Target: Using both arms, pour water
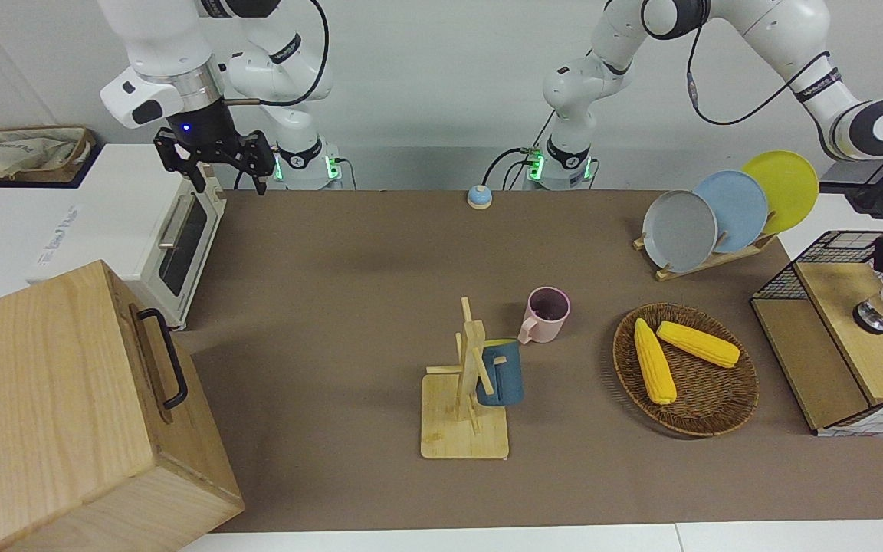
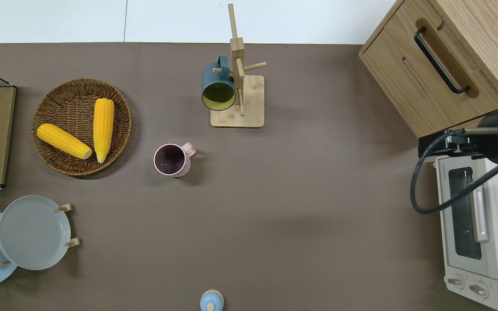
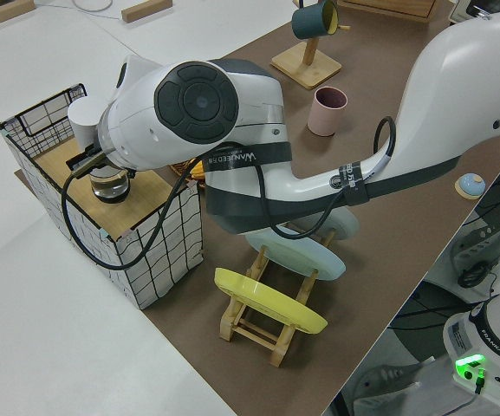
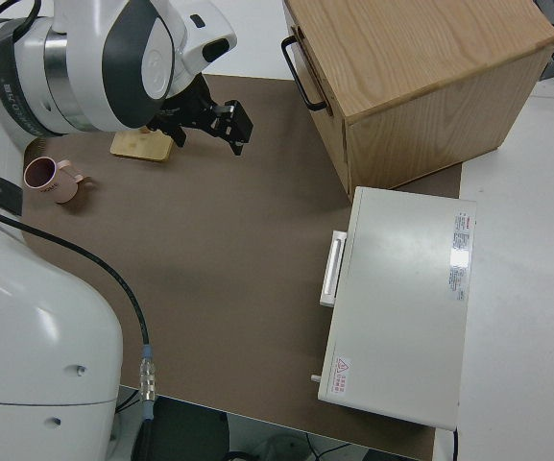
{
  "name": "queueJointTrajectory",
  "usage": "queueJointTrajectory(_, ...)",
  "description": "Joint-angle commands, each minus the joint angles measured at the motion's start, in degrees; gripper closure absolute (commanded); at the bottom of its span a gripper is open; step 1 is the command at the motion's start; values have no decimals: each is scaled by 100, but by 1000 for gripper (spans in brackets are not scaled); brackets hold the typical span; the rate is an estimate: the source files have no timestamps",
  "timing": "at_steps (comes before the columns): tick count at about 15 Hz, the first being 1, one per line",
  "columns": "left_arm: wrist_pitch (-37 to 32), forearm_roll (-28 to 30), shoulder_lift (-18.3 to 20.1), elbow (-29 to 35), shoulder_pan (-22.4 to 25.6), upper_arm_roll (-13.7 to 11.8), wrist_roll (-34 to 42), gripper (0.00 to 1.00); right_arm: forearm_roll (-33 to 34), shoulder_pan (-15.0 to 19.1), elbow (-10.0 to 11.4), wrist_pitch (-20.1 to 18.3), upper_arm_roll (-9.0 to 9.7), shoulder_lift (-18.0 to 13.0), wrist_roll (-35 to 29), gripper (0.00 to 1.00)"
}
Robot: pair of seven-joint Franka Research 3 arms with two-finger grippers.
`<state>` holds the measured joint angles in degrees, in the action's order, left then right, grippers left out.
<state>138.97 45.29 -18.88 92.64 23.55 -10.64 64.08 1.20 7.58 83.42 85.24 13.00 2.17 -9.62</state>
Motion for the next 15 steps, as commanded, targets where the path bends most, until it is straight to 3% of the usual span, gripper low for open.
queueJointTrajectory(1, 104, 190, -54, -62, 45, 71, 71, 4, -93, 33, 7, 1, 10, -15, 39, 7)
queueJointTrajectory(5, -18, -10, -28, -159, -16, 36, -561, 0, -93, 33, 7, 1, 10, -14, 39, 7)
queueJointTrajectory(10, -974, -1793, 95, -580, -17, -8, -1783, 0, -93, 33, 7, 1, 10, -14, 39, 7)
queueJointTrajectory(15, -2109, -2700, 331, -906, 10, -35, -2284, 0, -93, 33, 7, 1, 10, -15, 39, 7)
